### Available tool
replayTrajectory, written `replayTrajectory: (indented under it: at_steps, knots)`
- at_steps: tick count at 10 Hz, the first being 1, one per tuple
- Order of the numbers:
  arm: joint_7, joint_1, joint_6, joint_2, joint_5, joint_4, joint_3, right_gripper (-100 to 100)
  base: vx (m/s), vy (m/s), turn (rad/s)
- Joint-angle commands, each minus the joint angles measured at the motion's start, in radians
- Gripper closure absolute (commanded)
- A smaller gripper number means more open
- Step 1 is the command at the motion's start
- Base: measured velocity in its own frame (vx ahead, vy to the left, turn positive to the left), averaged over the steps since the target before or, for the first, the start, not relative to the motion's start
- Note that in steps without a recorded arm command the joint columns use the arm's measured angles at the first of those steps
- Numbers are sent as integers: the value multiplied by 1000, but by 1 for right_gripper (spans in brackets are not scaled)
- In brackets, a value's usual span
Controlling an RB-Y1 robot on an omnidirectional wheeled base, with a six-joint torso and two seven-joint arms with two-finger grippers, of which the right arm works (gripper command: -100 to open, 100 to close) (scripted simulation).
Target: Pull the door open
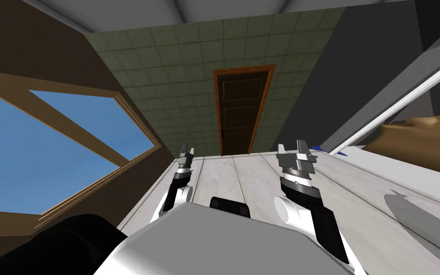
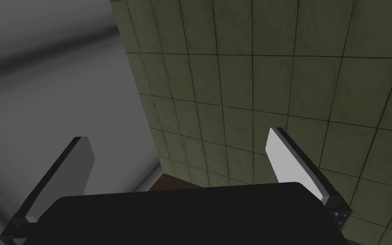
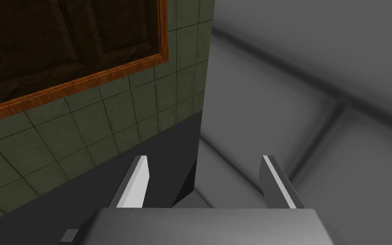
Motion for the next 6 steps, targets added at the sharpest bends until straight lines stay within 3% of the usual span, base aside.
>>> replayTrajectory:
  at_steps: [1, 6]
  knots:
    - [-21, -7, -12, -12, -20, 30, 3, -100, 62, 30, 136]
    - [-94, -29, -53, -46, -89, 132, 11, -100, 126, 22, 131]
